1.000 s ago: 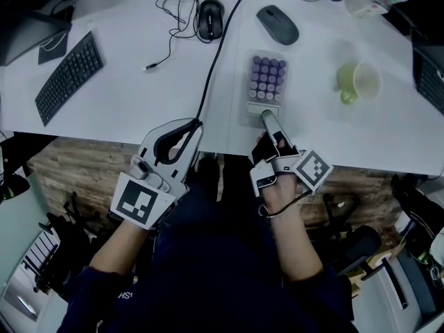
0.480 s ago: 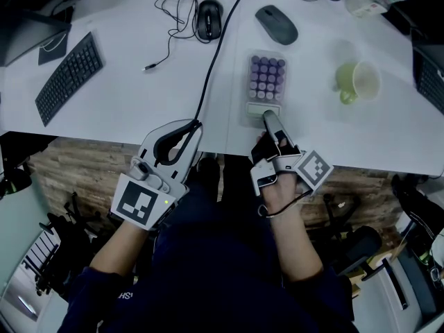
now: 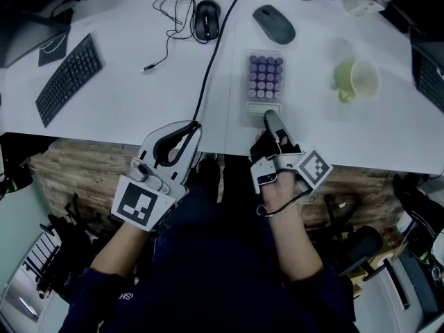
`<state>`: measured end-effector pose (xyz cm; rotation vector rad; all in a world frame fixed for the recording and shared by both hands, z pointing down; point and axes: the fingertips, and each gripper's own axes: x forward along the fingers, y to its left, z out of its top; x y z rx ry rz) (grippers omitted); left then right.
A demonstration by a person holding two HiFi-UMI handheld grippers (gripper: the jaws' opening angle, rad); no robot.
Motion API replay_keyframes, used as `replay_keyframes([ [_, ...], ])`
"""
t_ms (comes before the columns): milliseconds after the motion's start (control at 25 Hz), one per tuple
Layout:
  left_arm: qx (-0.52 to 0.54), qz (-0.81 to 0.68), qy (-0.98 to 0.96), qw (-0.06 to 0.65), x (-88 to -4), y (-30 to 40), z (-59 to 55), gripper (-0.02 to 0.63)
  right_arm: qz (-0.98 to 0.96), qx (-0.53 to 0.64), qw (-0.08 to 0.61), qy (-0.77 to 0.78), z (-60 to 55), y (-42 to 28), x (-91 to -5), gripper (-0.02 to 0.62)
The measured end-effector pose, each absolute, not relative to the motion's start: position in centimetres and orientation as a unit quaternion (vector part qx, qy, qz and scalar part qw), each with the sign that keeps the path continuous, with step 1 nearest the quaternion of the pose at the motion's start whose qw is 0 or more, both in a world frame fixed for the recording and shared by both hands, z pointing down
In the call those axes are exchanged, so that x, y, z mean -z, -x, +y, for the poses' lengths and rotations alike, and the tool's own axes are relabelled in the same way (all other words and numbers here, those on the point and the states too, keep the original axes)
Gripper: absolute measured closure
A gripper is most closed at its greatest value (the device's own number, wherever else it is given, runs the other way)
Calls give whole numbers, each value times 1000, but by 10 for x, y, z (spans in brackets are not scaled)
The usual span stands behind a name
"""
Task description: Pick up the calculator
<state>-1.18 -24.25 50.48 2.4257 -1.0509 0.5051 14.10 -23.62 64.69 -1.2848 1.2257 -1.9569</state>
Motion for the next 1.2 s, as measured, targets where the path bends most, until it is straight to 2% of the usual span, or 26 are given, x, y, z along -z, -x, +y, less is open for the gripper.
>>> replay_keyframes([
  [640,-180,-382,-881,212,-498,15,-234,565,449,711,266,471,-231,-144,-649,514],
  [1200,-149,-385,-895,168,-452,19,-235,565,503,676,294,452,-246,-141,-589,514],
])
